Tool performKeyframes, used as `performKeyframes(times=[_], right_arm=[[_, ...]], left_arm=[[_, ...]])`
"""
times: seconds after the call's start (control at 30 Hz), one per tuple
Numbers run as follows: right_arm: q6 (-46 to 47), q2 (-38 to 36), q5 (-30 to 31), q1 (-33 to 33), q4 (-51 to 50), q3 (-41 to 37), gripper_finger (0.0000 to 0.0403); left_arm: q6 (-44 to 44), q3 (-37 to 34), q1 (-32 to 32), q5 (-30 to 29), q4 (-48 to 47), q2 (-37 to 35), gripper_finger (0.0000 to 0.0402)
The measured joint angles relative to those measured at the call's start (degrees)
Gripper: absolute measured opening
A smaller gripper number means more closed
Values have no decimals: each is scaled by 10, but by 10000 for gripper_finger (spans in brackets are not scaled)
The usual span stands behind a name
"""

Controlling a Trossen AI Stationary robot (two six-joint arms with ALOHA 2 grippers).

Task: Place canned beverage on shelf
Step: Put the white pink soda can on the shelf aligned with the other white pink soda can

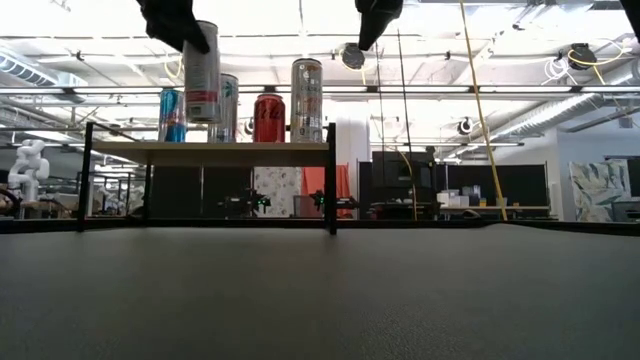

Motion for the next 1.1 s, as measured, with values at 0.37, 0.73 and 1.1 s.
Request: performKeyframes(times=[0.37,0.73,1.1], right_arm=[[0,0,0,0,4,0,315],[1,0,0,0,15,0,315],[1,0,0,0,20,0,315]], left_arm=[[14,6,68,47,-2,45,237],[24,6,121,88,4,48,238],[64,6,154,139,10,58,238]])
